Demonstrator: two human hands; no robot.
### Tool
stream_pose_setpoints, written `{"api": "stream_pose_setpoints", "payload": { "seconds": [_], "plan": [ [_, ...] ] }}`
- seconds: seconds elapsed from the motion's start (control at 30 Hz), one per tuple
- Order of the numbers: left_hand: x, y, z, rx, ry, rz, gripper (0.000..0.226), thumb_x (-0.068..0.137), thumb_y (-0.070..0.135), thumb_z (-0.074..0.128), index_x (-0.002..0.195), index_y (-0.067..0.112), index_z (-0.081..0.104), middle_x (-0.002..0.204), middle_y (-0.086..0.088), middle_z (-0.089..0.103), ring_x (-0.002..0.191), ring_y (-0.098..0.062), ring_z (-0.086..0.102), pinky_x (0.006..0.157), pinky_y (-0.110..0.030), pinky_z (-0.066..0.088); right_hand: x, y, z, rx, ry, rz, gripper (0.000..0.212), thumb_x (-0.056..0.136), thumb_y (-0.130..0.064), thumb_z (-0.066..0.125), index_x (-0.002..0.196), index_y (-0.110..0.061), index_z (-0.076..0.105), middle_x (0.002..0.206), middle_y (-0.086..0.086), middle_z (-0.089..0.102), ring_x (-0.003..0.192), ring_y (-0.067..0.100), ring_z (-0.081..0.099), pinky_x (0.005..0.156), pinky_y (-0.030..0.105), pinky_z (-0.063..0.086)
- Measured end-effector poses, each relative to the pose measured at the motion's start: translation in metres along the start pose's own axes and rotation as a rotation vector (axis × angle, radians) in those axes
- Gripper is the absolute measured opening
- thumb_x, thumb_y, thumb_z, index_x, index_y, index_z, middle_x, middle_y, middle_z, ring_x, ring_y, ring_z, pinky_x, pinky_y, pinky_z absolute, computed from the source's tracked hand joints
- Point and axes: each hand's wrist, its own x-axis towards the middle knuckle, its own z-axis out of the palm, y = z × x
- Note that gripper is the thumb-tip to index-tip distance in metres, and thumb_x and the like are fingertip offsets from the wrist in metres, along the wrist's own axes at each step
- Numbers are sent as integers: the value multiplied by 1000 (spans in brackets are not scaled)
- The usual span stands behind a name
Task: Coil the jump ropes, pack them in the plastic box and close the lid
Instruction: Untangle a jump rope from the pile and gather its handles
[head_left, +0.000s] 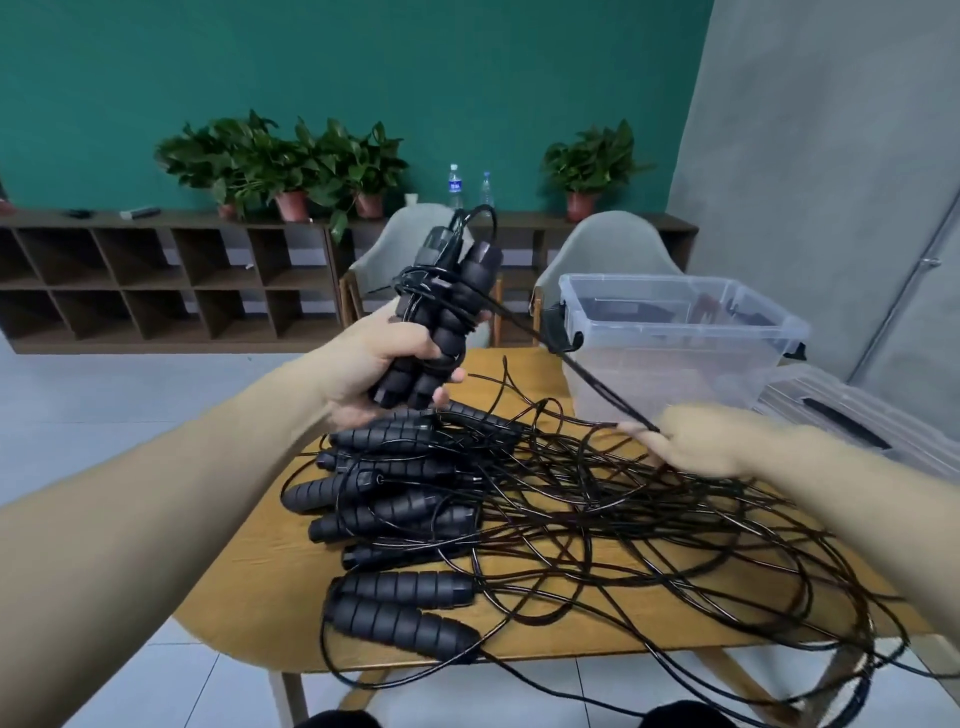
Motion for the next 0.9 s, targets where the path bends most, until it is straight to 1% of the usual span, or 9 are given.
{"api": "stream_pose_setpoints", "payload": {
  "seconds": [0.07, 0.13, 0.3, 0.37, 0.47, 0.6, 0.67, 0.77, 0.9],
  "plan": [
    [5, -3, 7, -90, 109, 70, 52, 72, -2, 52, 122, 11, 48, 88, -12, 55, 73, -26, 65, 56, -32, 48, 0, -6, 5, -156, 22, -64, 56, 101, -60, 16, 76, -25, 51, 76, -7, 59, 72, 14, 56, 87, 32, 51],
    [7, -6, 13, -212, 147, 103, 43, 75, -2, 50, 115, 12, 49, 86, -11, 57, 70, -25, 63, 54, -30, 47, 6, -9, 12, -173, 71, -127, 49, 101, -61, 19, 85, -29, 52, 85, -3, 65, 79, 18, 58, 89, 34, 50],
    [-1, -10, 17, -218, -15, -5, 47, 74, 3, 47, 114, 7, 72, 85, -7, 63, 71, -21, 62, 53, -27, 48, 20, 2, 28, -67, 29, -37, 44, 98, -59, 41, 74, -26, 56, 72, -10, 57, 81, 17, 55, 96, 39, 43],
    [-2, -13, 20, -235, -74, -16, 55, 74, 5, 45, 125, 4, 66, 85, -5, 64, 71, -19, 61, 54, -25, 47, 21, -3, 31, -20, 30, -45, 43, 93, -62, 49, 71, -26, 54, 73, -9, 60, 82, 13, 56, 100, 43, 37],
    [2, -11, 26, -324, -102, -44, 62, 72, 7, 45, 132, 1, 62, 93, -5, 64, 70, -17, 57, 56, -23, 46, 22, -16, 26, 246, 62, -137, 40, 81, -67, 59, 70, -28, 60, 83, -10, 67, 92, 5, 60, 95, 41, 45],
    [6, 2, 28, -450, -34, -84, 49, 75, 8, 42, 108, 0, 77, 120, -8, 54, 69, -17, 56, 56, -21, 47, 6, -50, 3, 709, 378, -325, 17, 87, -42, 71, 82, -29, 62, 77, -9, 66, 79, 4, 64, 77, 27, 53],
    [6, 9, 26, -512, 20, -73, 45, 76, 8, 42, 102, -4, 77, 127, -9, 56, 68, -17, 57, 56, -21, 47, -5, -63, -5, 849, 526, -402, 17, 93, -38, 64, 84, -26, 57, 64, -2, 60, 64, 15, 63, 62, 25, 55],
    [5, 15, 17, -606, 124, 10, 48, 73, 8, 44, 117, -4, 61, 128, -12, 61, 66, -19, 60, 53, -22, 50, -13, -56, -1, 441, 647, -480, 43, 99, -60, 32, 70, -32, 46, 56, -4, 53, 54, 10, 53, 52, 27, 43],
    [-1, 14, 7, -582, 150, 79, 58, 75, 11, 41, 131, 3, 53, 131, -12, 67, 63, -17, 56, 53, -20, 47, -18, -36, 7, 185, 481, -442, 46, 100, -60, 9, 79, -48, 48, 61, -9, 56, 62, 1, 51, 65, 16, 37]
  ]
}}
